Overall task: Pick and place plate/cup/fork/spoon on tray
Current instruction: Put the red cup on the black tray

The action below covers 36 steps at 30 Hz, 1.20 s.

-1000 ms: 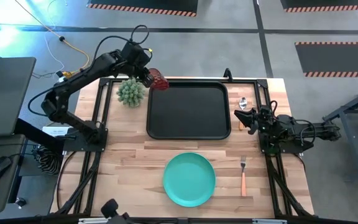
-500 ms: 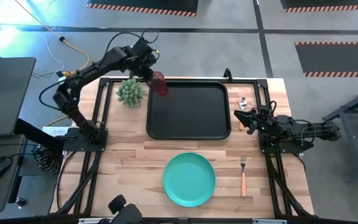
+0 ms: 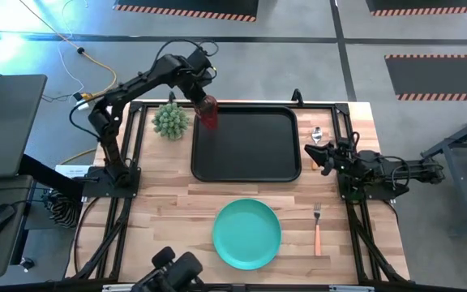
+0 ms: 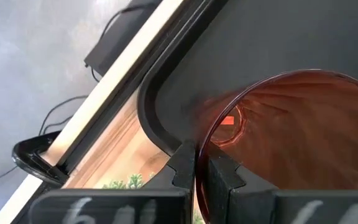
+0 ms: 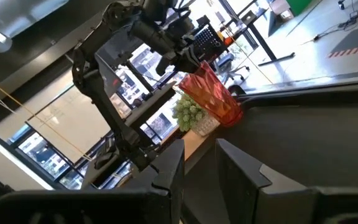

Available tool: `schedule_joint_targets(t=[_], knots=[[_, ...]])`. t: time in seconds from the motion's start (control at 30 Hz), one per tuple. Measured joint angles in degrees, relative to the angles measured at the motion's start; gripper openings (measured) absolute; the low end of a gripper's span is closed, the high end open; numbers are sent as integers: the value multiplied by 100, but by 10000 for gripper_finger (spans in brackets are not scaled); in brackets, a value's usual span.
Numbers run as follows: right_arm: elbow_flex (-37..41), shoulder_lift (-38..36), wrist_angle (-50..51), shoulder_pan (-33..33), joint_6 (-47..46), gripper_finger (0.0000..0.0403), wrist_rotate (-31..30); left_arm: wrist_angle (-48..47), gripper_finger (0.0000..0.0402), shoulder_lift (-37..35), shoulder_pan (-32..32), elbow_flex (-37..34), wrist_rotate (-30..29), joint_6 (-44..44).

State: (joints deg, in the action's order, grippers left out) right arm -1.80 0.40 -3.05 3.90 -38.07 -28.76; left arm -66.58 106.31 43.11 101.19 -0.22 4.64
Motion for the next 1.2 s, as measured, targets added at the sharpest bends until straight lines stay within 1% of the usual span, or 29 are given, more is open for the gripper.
schedule_joint_targets(t=[0.17, 0.6, 0.93, 1.2], knots=[[2, 1, 244, 0, -288, 83, 28, 16, 5, 171, -2, 0, -44, 8], [2, 0, 250, 0, -290, 83, 35, 134, 5, 449, -2, 0, -122, -4], [2, 0, 255, 0, -290, 83, 40, 185, 6, 453, -15, 0, -191, -2], [2, 0, 257, 0, -288, 83, 41, 194, 33, 452, -33, 0, -191, -3]])
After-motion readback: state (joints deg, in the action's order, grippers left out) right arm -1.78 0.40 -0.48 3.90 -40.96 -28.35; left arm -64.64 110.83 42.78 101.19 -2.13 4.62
